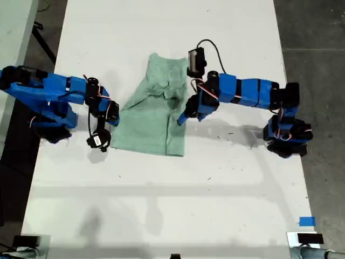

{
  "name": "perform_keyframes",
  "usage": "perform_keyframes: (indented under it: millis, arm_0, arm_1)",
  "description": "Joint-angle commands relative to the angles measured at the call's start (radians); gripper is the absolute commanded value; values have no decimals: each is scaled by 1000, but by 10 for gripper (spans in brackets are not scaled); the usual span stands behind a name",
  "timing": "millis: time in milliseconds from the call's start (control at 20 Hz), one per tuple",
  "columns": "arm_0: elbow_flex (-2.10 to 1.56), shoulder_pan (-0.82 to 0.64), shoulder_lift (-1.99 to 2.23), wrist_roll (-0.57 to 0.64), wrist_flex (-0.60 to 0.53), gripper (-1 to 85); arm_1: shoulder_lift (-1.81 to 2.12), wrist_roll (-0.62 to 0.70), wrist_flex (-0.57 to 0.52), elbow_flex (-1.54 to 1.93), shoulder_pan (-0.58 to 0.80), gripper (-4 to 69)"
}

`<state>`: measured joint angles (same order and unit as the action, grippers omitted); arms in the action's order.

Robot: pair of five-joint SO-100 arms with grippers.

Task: Fold t-shirt

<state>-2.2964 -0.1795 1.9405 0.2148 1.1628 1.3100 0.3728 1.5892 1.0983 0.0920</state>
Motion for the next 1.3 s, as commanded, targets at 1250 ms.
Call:
perform_keyframes:
  millis: [1250]
  arm_0:
    - [1270, 71, -1045, -5, 127, 0]
  arm_1:
    - [107, -25, -15, 48, -17, 321]
